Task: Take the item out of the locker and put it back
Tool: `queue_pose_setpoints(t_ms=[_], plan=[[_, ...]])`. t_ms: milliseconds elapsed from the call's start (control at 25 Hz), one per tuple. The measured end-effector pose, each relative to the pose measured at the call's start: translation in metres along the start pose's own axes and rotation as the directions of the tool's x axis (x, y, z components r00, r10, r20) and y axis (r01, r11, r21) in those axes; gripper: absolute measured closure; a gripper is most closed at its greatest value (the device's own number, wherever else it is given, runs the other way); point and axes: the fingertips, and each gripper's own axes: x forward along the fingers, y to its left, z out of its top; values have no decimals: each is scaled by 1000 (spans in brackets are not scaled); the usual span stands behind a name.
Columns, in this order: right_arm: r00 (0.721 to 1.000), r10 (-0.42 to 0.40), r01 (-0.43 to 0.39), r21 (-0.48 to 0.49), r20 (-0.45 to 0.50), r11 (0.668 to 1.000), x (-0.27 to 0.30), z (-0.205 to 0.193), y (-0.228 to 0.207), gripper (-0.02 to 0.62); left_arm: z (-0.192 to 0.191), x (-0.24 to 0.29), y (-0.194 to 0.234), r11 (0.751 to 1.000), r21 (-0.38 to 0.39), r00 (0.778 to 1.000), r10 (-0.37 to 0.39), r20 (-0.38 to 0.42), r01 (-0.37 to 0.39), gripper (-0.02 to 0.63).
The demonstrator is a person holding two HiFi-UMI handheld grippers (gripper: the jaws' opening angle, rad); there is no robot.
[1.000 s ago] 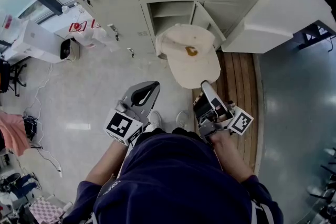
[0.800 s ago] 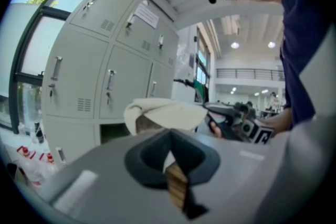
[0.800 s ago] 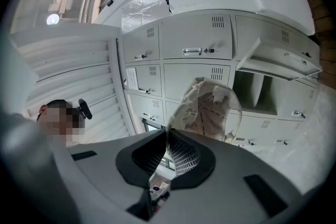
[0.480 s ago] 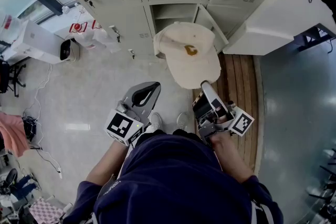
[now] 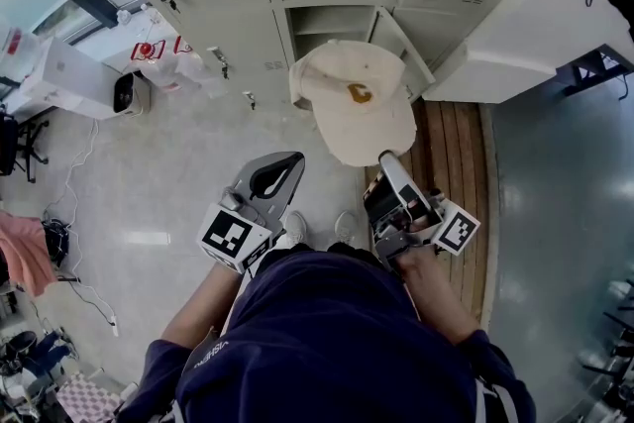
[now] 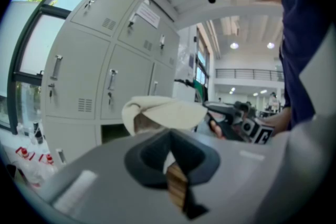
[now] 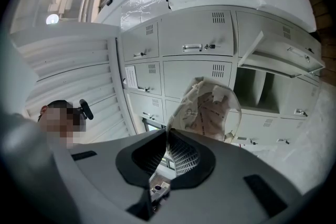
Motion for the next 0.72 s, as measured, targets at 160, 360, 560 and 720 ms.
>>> queue_pose_setpoints(t_ms=[160, 360, 560, 720], plan=[[1000, 3, -3, -1, -4, 1000, 2, -3, 0, 577, -1, -2, 2, 1000, -3, 1000, 5, -8, -5, 601], [1000, -3, 3, 0, -6, 1000, 4, -5, -2, 577, -1, -4, 3, 1000, -1, 1000, -2, 6, 2, 603], [1000, -23, 23, 20, -3, 1000, 2, -7, -12, 577, -4, -6, 4, 1000, -2, 1000, 4, -2, -4, 602], [1000, -25, 25, 30, -4, 999, 0, -8, -16, 577, -6, -8, 6, 1000, -8, 1000, 14, -5, -14, 603]])
